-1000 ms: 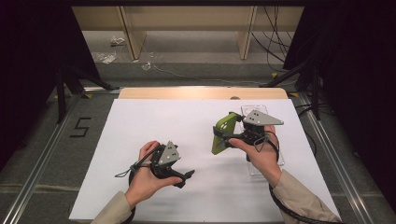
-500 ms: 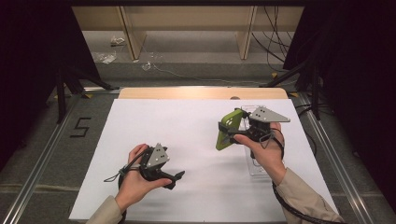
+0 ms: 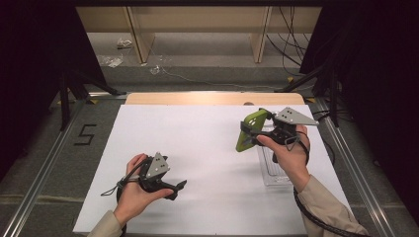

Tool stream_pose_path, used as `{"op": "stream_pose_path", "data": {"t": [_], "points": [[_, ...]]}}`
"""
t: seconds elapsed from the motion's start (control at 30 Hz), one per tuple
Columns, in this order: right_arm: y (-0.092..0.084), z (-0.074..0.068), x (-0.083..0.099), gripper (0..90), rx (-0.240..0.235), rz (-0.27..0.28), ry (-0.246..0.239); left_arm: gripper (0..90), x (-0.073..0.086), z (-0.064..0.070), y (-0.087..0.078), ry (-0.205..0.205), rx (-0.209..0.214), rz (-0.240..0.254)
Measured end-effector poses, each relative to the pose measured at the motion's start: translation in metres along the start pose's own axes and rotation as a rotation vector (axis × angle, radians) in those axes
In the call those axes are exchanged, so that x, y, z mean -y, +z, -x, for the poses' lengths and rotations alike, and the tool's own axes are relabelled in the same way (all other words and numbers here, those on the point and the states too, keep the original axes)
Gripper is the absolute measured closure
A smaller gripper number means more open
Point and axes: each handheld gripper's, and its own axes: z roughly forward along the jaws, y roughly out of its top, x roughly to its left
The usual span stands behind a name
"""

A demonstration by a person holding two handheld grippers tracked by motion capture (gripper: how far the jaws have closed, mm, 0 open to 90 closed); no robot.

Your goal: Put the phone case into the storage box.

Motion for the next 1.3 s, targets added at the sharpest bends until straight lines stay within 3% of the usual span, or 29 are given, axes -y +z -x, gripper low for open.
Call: {"op": "stream_pose_path", "data": {"t": [1.3], "points": [[-0.022, 0.044, -0.009, 16.9, 0.147, 0.033, 0.028, 0.0, 0.010, -0.009, -0.008, -0.029, -0.021, 0.000]]}}
